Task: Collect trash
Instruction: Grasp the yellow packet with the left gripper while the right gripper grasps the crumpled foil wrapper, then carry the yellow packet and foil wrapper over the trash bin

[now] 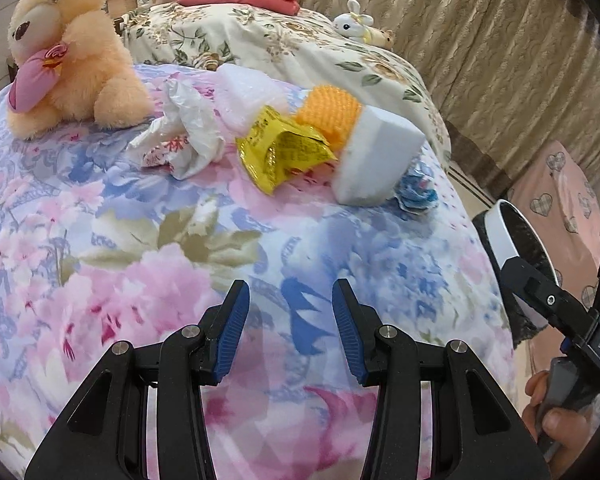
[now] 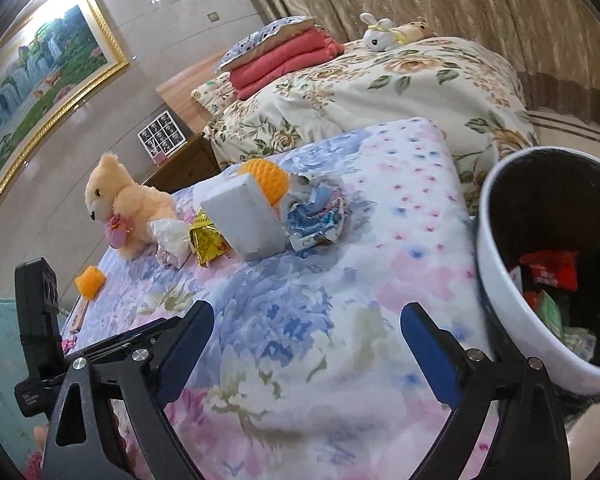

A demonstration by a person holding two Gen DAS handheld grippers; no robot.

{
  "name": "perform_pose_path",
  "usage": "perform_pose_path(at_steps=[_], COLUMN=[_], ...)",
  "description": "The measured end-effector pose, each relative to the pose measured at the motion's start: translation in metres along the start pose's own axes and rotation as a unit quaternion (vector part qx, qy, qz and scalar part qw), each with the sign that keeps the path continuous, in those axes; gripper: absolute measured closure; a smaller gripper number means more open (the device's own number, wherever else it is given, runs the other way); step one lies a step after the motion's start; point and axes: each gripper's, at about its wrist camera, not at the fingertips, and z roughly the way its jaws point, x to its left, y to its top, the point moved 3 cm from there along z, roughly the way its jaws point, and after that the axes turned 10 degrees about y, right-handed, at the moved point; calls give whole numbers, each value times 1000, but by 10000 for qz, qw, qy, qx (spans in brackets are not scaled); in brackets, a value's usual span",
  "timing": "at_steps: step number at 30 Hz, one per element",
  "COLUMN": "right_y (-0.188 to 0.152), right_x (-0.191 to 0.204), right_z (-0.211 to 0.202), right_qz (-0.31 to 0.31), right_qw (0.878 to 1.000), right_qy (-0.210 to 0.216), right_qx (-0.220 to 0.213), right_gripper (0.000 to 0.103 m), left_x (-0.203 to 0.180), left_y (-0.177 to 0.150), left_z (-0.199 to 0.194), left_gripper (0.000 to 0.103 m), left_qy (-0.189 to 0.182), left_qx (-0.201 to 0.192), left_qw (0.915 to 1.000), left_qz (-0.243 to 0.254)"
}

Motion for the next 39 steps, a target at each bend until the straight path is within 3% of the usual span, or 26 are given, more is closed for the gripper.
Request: perform_pose_path(at_steps=[11, 23, 26, 28, 29, 30, 33, 39], right_y=[21, 44, 49, 51, 51, 50, 47, 38], right_x=[0, -18, -20, -21, -22, -23, -24, -21], right_z=[34, 69, 77, 83, 86, 90, 90, 74], right_qz=[-425, -290, -281, -306, -301, -277, -288, -213], right_qw=[9987, 9989, 9988, 9984, 9981, 9979, 9978, 9987], right_qy=[-295, -327, -329, -376, -392, -376, -402, -252], right_qx=[-18, 168, 235, 303, 366, 439, 447, 390], right_gripper=[7, 12, 22, 39, 46, 59, 72, 77], left_x=[5, 3, 1, -1, -2, -4, -7, 1], left_y=[29, 62, 69, 71, 72, 72, 69, 56], left_z=[21, 51, 57, 61, 64, 65, 61, 50], left_gripper=[54, 55, 57, 80, 86, 91, 98, 98], left_qy=[159, 305, 328, 300, 265, 233, 218, 200], left_qx=[-16, -65, -86, -76, -37, -25, -112, -144], left_qw=[9998, 9994, 9992, 9993, 9993, 9994, 9989, 9994], left_qz=[93, 161, 194, 220, 250, 273, 392, 260])
